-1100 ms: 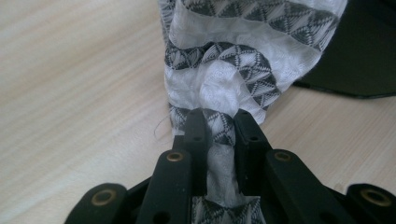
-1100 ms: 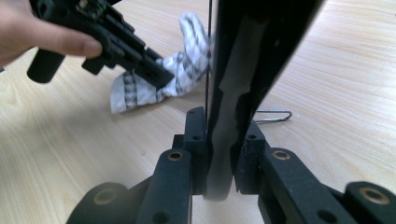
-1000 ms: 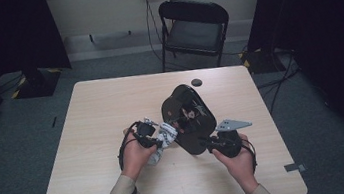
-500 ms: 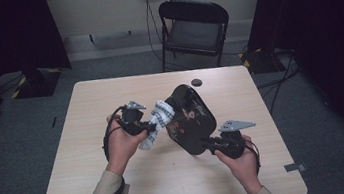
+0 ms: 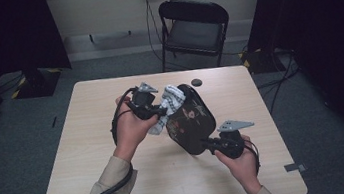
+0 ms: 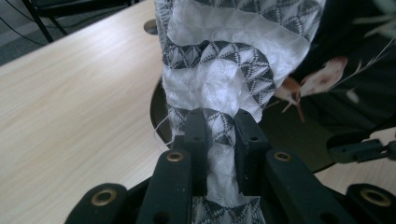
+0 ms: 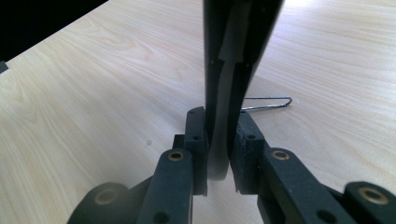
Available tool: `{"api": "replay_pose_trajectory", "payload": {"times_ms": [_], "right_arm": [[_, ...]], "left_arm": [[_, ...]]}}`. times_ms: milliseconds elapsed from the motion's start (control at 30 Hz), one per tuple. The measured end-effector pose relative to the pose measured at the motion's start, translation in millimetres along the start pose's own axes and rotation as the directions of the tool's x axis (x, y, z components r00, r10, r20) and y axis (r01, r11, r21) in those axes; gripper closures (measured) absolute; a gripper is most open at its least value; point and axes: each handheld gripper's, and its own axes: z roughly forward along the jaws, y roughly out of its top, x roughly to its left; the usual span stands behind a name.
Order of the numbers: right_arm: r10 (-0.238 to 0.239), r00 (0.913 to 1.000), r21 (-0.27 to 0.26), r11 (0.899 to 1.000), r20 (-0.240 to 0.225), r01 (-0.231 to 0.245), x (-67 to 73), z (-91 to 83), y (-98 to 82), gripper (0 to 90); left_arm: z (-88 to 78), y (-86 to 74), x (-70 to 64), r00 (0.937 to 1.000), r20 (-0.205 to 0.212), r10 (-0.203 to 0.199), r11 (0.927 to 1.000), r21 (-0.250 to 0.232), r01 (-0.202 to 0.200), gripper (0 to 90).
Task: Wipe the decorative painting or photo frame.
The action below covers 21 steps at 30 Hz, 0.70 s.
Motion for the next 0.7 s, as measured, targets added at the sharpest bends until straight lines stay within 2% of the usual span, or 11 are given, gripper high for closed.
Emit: {"api": "replay_pose_trajectory", "payload": {"times_ms": [433, 700], "right_arm": [[-0.007, 1.0000, 0.000, 1.000, 0.000, 0.007, -0.6, -0.1, 0.1, 79.0], [-0.011, 0.9999, -0.004, 1.000, 0.003, 0.011, 0.1, 0.2, -0.3, 79.0]], "left_arm": [[30.7, -42.0, 2.3, 0.9992, 0.024, -0.034, 0.9969, 0.072, 0.032, 78.0], [56.8, -76.9, 5.7, 0.9975, 0.027, -0.065, 0.9874, 0.146, 0.060, 78.1]]}}
